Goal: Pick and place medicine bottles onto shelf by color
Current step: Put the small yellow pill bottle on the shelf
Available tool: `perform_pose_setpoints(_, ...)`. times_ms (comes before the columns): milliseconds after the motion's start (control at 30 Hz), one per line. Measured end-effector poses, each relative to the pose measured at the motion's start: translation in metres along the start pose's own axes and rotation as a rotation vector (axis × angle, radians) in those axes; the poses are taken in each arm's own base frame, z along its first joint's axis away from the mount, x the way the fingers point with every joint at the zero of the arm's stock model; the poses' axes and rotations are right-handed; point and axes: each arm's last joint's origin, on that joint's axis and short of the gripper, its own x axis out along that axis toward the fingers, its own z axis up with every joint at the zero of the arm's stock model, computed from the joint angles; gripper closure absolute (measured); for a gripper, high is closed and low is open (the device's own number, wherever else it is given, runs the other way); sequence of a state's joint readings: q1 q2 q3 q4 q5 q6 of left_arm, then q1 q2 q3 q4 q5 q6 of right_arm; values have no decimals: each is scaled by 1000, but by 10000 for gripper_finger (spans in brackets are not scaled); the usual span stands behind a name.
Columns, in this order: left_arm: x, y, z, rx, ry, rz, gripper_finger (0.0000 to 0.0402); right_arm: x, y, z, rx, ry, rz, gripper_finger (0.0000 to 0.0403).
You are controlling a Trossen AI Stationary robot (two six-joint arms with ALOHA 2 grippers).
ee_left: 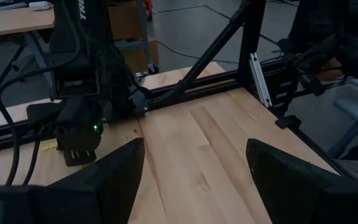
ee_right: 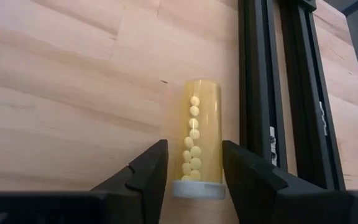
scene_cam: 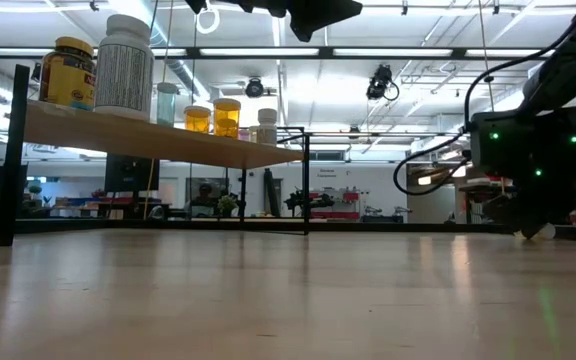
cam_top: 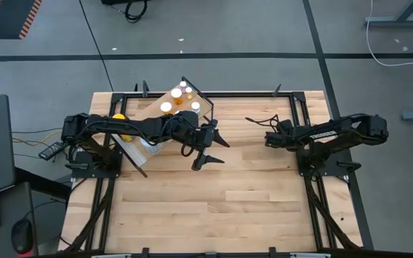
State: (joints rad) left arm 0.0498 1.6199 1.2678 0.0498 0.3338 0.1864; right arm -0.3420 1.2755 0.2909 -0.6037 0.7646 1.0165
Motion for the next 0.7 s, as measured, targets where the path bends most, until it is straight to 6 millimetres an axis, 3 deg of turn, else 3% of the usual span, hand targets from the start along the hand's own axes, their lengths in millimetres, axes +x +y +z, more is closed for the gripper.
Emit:
perform_pose_setpoints(333,0,0,0,2,3,9,111,-3,6,2,-55,-39,39,285)
perform_pose_setpoints(500,0,1,-1,1,9,27,111,-7,20,11,-30,-99,166,285)
perform_pose_setpoints(700,0,0,-3,-6,31,22,111,-21,42,16,-52,-129,438,285)
